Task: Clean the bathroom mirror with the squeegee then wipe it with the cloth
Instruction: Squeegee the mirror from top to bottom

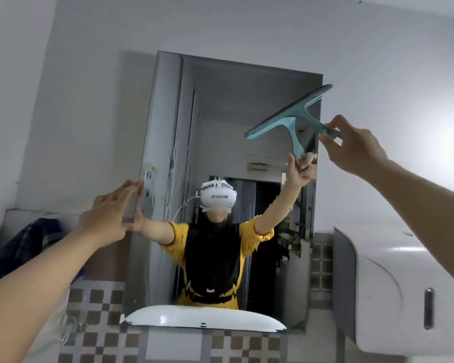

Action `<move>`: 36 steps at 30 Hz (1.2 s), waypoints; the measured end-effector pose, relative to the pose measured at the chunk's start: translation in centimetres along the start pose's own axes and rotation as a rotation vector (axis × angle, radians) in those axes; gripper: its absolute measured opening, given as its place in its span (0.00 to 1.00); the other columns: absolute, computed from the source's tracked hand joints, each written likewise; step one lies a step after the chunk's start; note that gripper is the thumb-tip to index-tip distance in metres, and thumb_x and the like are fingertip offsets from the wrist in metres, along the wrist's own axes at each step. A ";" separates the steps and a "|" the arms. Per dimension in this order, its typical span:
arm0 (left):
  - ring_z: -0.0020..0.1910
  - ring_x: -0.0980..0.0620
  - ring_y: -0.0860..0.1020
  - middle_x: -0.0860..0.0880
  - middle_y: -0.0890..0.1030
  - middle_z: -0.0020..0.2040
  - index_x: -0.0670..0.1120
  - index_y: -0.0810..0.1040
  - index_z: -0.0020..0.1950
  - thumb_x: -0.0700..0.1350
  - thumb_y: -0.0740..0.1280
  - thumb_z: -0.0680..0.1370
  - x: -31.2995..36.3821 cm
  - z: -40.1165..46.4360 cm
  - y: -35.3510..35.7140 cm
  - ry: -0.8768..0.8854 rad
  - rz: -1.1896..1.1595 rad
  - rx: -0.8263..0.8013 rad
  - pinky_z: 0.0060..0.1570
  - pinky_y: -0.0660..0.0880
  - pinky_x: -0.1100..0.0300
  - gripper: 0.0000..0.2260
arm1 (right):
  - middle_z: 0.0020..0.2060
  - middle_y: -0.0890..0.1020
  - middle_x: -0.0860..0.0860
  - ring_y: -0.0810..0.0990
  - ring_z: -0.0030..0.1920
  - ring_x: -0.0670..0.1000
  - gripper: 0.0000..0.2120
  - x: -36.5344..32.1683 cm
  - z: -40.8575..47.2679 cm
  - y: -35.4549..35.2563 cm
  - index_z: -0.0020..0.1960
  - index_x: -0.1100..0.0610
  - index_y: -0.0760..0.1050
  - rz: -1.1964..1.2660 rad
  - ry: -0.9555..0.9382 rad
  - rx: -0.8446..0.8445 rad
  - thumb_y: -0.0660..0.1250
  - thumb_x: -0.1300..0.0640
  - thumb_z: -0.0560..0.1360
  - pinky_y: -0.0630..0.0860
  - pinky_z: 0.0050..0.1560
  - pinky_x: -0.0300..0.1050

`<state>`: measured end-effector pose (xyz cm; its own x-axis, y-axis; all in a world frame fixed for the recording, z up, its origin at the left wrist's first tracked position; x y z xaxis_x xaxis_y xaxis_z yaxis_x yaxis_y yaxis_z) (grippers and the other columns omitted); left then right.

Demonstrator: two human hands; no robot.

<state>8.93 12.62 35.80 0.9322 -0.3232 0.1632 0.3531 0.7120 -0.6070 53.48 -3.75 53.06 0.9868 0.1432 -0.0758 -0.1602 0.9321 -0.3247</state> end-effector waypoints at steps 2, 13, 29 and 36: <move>0.71 0.38 0.62 0.57 0.50 0.78 0.70 0.36 0.70 0.48 0.75 0.68 -0.2 0.0 0.1 -0.003 0.015 -0.005 0.63 0.69 0.40 0.52 | 0.43 0.75 0.55 0.75 0.38 0.61 0.12 -1.0 -0.9 1.0 0.57 0.55 0.64 0.012 0.057 -0.033 0.57 0.47 0.80 0.70 0.38 0.49; 0.67 0.34 0.65 0.50 0.50 0.77 0.67 0.30 0.69 0.42 0.71 0.68 0.7 0.5 0.6 0.087 -0.041 0.033 0.55 0.74 0.41 0.53 | 0.40 0.77 0.52 0.79 0.28 0.54 0.09 -8.4 -6.7 6.4 0.57 0.54 0.64 0.439 0.506 0.114 0.57 0.50 0.80 0.82 0.32 0.56; 0.67 0.37 0.61 0.47 0.48 0.77 0.57 0.37 0.75 0.47 0.70 0.73 1.4 -0.7 0.0 0.076 0.042 -0.009 0.49 0.77 0.42 0.46 | 0.34 0.75 0.55 0.75 0.19 0.49 0.08 -20.0 -8.0 11.2 0.52 0.57 0.61 0.994 0.910 0.246 0.60 0.55 0.79 0.82 0.26 0.51; 0.68 0.36 0.60 0.48 0.47 0.78 0.60 0.36 0.74 0.47 0.69 0.74 1.3 -0.8 -0.1 0.099 0.000 -0.019 0.53 0.76 0.41 0.45 | 0.36 0.74 0.54 0.72 0.14 0.42 0.08 -26.4 -7.8 12.8 0.52 0.58 0.62 1.016 0.752 0.202 0.60 0.57 0.79 0.66 0.16 0.33</move>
<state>10.00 11.65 35.48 0.9192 -0.3842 0.0861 0.3509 0.7003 -0.6216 25.18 1.83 43.51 0.1568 0.6566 -0.7378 -0.7585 0.5585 0.3359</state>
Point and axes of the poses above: each hand's wrist, its own z-axis towards the middle knuckle, its own y-axis out of the palm, x = y × z, the point moved 9 cm from there along z, towards the middle knuckle
